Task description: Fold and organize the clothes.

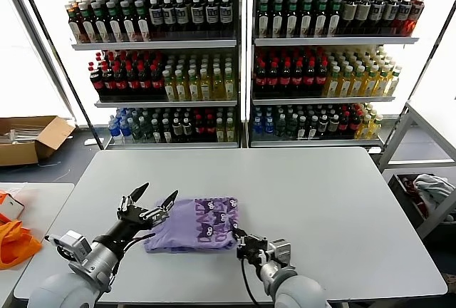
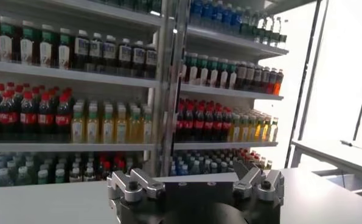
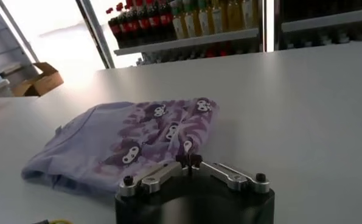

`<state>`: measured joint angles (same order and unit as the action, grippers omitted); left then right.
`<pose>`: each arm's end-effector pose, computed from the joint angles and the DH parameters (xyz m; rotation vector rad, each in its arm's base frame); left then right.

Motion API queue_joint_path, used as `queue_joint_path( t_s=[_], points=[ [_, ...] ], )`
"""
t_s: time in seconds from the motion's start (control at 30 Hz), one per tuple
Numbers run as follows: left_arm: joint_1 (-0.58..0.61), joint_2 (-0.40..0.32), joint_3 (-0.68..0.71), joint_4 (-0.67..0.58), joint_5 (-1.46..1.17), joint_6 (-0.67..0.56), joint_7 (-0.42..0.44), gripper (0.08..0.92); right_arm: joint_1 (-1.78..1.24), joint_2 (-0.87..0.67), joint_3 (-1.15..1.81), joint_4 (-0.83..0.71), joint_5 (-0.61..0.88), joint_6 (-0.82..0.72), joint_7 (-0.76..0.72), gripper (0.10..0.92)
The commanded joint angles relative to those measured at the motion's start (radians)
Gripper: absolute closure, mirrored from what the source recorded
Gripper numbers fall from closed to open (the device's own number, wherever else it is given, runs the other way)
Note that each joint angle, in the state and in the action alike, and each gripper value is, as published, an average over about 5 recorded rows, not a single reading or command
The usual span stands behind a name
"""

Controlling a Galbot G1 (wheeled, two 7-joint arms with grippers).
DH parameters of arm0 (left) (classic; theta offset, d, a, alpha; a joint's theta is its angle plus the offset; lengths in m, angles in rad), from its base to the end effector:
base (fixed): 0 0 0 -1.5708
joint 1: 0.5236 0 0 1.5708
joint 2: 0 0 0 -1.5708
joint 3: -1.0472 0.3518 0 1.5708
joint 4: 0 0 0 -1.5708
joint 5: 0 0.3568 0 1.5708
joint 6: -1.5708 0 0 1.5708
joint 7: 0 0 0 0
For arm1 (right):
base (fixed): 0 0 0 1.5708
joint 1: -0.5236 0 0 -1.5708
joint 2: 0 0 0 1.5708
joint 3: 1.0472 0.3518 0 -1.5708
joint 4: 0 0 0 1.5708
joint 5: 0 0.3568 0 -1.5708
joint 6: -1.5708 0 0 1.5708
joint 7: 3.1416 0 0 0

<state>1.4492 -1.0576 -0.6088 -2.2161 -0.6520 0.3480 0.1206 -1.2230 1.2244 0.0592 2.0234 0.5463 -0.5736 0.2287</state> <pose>0.2193 0.0885 -0.2102 -0.5943 -2.9237 0.1820 0.2417 0.0687 -0.2795 0.5791 -2.5499 -0.1503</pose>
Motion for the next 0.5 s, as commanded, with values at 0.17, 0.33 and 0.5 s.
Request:
queue_joint_path(
  t_s=[0.17, 0.33, 0.5],
  points=[
    [0.007, -0.009, 0.01, -0.005, 0.001, 0.003, -0.002, 0.177, -0.147, -0.138, 0.2, 0.087, -0.144, -0.006, -0.083, 0.917],
    [0.012, -0.014, 0.006, -0.006, 0.001, 0.0, -0.001, 0.177, -0.221, -0.132, 0.234, 0.116, -0.198, -0.004, -0.079, 0.843],
    [0.031, -0.013, -0.011, -0.02, -0.002, -0.004, 0.001, 0.177, -0.256, -0.095, 0.257, 0.165, -0.182, 0.037, -0.042, 0.705]
  ],
)
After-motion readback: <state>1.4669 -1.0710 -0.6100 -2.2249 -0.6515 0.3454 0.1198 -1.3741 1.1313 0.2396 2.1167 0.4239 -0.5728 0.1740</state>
